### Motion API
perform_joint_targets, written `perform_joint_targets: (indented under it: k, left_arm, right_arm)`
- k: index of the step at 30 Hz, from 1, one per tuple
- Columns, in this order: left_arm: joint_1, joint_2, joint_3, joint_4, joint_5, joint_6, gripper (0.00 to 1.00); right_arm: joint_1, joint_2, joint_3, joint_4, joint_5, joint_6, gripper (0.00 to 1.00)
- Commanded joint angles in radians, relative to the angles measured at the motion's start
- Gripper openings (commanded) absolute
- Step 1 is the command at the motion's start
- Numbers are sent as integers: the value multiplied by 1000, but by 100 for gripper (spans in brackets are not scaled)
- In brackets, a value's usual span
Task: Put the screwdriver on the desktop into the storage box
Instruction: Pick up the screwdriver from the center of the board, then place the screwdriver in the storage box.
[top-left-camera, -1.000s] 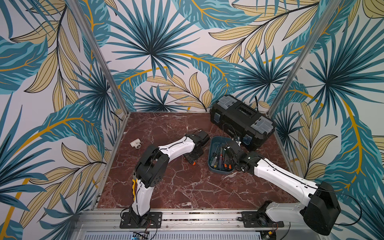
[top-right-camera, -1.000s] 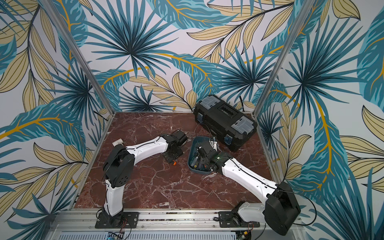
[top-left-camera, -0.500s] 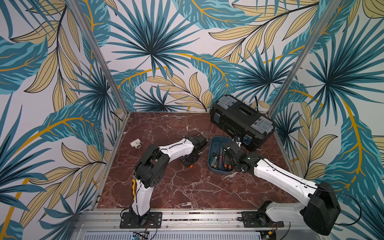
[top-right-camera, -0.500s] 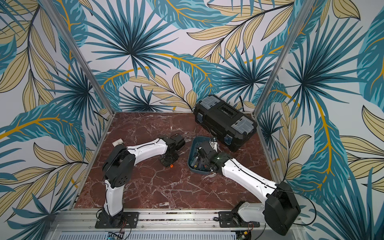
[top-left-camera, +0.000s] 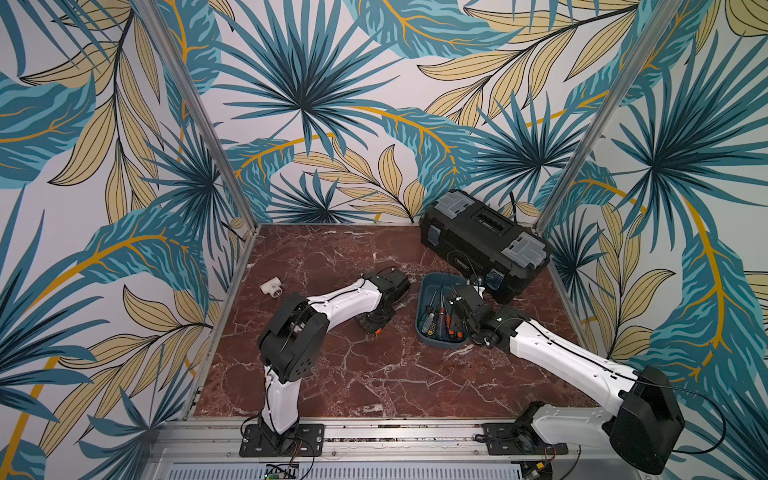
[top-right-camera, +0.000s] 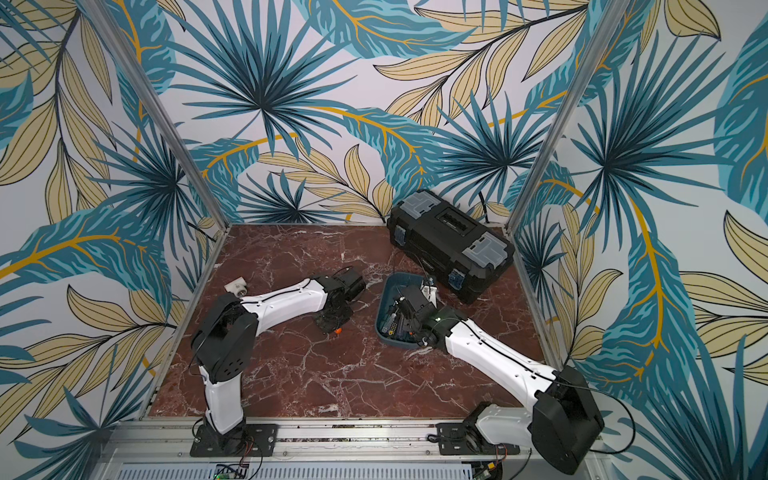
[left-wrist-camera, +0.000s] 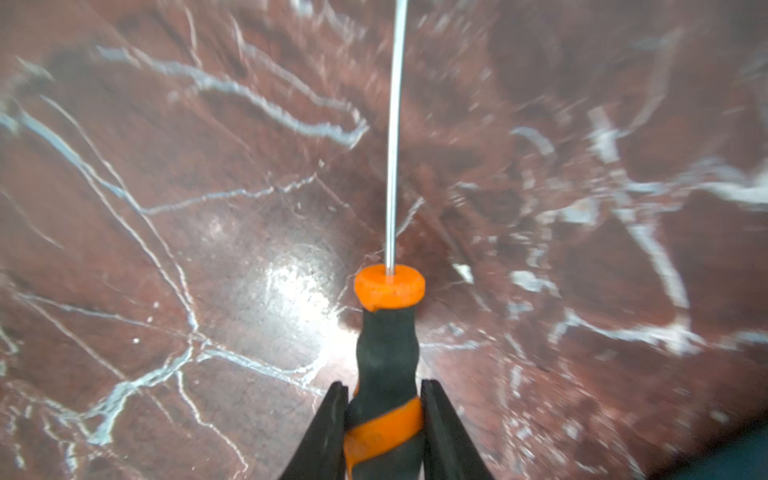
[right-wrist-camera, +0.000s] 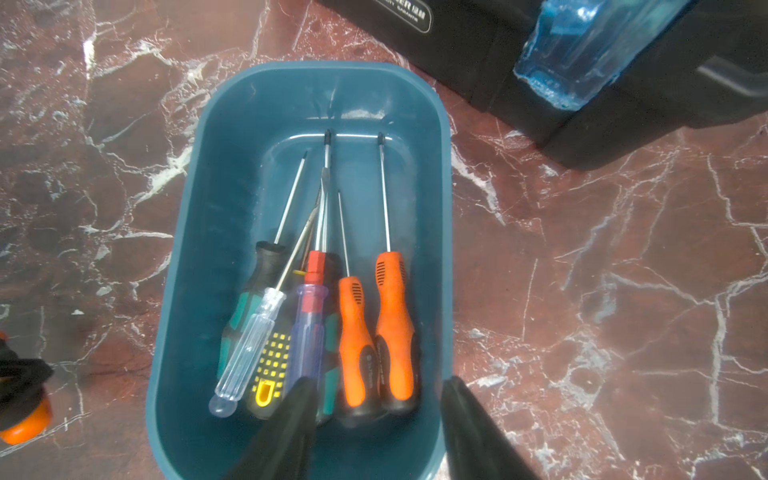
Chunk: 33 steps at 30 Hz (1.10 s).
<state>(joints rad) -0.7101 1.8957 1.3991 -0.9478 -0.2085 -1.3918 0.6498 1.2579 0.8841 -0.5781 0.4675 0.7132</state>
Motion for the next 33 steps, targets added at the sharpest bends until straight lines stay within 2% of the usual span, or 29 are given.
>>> perform_joint_targets:
  k: [1, 6, 10, 15, 22, 33]
  left_arm:
    - [-20, -104, 22, 104, -100, 199, 22]
    - [-85, -114, 135, 152, -60, 524, 21]
    - [-154, -38, 271, 78, 20, 663, 21]
    - [-213, 52, 359, 50, 78, 679, 22]
    - [-229, 168, 423, 27, 170, 666, 25]
    - [-234, 248, 461, 52, 184, 667, 25]
  right_arm:
    - [-3, -26, -23, -17, 25, 18, 54]
    - [-17, -49, -27, -18, 44, 22, 54]
    - [-29, -77, -41, -25, 67, 27, 54]
    - [-49, -138, -75, -63, 96, 77, 54]
    - [-55, -217, -120, -97, 112, 109, 54]
    - [-56, -223, -135, -103, 106, 124, 54]
